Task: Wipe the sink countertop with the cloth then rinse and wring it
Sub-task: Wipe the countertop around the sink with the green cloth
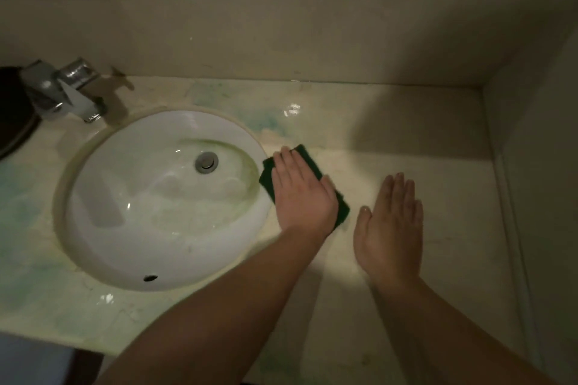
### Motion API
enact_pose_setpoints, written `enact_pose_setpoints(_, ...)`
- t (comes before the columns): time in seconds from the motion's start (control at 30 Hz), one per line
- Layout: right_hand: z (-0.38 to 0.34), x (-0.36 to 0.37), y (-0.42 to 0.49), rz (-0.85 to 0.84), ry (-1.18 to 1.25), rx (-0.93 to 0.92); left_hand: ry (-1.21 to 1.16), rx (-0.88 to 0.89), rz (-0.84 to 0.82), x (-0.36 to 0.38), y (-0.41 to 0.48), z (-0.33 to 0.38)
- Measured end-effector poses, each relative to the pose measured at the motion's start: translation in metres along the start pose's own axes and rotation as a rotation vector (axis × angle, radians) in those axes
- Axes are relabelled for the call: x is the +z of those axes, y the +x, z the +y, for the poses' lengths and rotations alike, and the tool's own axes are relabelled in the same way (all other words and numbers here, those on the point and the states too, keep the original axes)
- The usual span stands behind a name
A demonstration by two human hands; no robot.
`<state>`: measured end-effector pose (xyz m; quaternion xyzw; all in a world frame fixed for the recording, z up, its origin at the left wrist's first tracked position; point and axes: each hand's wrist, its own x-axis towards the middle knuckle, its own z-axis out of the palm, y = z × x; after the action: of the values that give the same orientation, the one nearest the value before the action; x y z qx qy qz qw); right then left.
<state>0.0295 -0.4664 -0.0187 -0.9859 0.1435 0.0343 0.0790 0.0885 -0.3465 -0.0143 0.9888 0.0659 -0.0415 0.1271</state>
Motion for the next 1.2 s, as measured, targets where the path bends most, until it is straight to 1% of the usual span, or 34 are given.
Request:
enact_pose_setpoints(0.1, 0.0, 0.002, 0.006, 0.016, -0.017, 0.007, 0.031, 0.135, -0.019, 0.005, 0.037, 0.032)
enact_pose_setpoints(0.17, 0.001, 0.003, 0.006, 0.014, -0.033, 0.003, 0.027, 0.227, -0.028, 0.004, 0.042, 0.038)
enact_pose_setpoints(0.3, 0.001, 0.004, 0.005, 0.0, -0.036, 0.003, 0.042, 0.537, -0.12, -0.001, 0.015, 0.0)
enact_pose_setpoints(0.37, 0.0, 0.003, 0.005, 0.002, -0.047, 0.029, 0.062, 0.625, -0.152, -0.005, 0.008, -0.023)
enact_pose_setpoints(0.4, -0.002, 0.002, 0.006, 0.003, -0.051, 0.043, 0.071, 0.634, -0.137, -0.005, 0.01, -0.031)
enact_pose_setpoints(0.47, -0.013, 0.0, 0.013, -0.001, -0.036, 0.053, 0.043, 0.546, -0.095, -0.007, 0.022, -0.037)
enact_pose_setpoints(0.53, -0.032, -0.003, 0.026, 0.005, 0.033, 0.021, 0.037, 0.39, -0.043, -0.01, 0.043, -0.038)
enact_pose_setpoints(0.63, -0.071, -0.004, 0.063, 0.075, 0.133, -0.009, 0.024, 0.164, 0.003, -0.016, 0.082, -0.044)
enact_pose_setpoints(0.7, -0.096, -0.003, 0.091, 0.105, 0.133, 0.011, 0.0, 0.06, 0.005, -0.021, 0.111, -0.049)
enact_pose_setpoints(0.8, -0.121, 0.002, 0.114, 0.063, 0.135, 0.059, -0.015, -0.052, 0.031, -0.029, 0.148, -0.064)
enact_pose_setpoints(0.97, -0.128, 0.01, 0.12, 0.107, 0.054, 0.063, 0.058, -0.319, 0.071, -0.048, 0.204, -0.13)
enact_pose_setpoints(1.1, -0.132, 0.012, 0.121, 0.12, 0.044, 0.076, 0.093, -0.376, 0.103, -0.068, 0.238, -0.173)
enact_pose_setpoints(1.2, -0.132, 0.014, 0.123, 0.124, 0.057, 0.092, 0.043, -0.414, 0.121, -0.069, 0.247, -0.174)
